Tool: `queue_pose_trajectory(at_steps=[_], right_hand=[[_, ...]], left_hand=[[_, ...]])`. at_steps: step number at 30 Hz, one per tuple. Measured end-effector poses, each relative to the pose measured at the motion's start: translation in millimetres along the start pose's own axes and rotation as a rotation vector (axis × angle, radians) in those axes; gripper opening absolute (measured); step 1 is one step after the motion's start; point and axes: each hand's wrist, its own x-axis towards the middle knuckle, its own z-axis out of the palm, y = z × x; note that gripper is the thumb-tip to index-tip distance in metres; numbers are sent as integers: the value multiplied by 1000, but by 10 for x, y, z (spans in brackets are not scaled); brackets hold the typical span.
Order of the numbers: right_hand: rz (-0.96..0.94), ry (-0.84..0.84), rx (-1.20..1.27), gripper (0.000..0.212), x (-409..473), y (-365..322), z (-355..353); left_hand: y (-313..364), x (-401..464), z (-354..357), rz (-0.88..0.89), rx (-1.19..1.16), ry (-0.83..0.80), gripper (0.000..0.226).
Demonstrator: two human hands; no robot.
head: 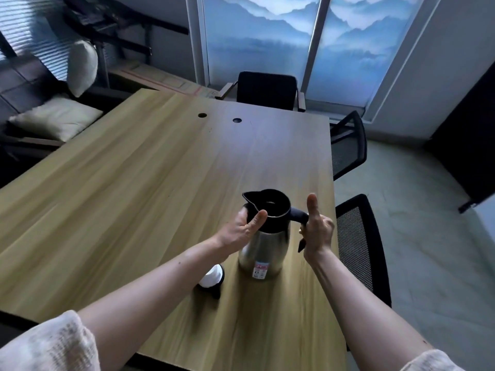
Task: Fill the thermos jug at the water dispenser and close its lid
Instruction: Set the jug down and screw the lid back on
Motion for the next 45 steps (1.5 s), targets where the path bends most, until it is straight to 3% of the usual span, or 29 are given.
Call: queue_pose_trajectory(at_steps=[4,5,8,9,14,17,20,24,30,33,36,40,45], right_hand=[[-11,12,-34,91,-54,12,0],[-25,2,-57,92,-58,16,-12],[-66,10,-149,82,-80,55,-64],[-67,33,-169,80,-92,94,-92],[81,151,-204,72,-277,434,-255],[207,193,-233,70,-465,647,-302],[335,223,-246,69,-575,866,-333],[524,82,-348,64,-744,1002,-288],[616,-386,-445,49,-947,921,10],[680,-493,-347,42,-993,840,289],[769,-657,-284,67,-981,681,526],[832,-743,-60,80,-985,357,776],[834,-740,283,68,-982,-47,997]], left_hand=[[-33,-24,-72,21,26,-81,55],[-66,-33,-116,15,28,-110,60],[-287,-75,-344,-87,221,-48,111],[-374,-99,-446,-133,296,-31,116],[-909,-243,-771,-320,652,-90,102],[-1147,-317,-783,-387,734,-98,102],[-1317,-370,-764,-384,723,0,90],[-1358,-389,-765,-336,729,81,66],[-1090,-440,-862,-253,675,73,63],[-818,-460,-911,-205,639,78,63],[-466,-484,-988,-147,590,109,70],[1,-546,-1093,-59,510,106,65],[501,-594,-1168,-7,488,88,65]])
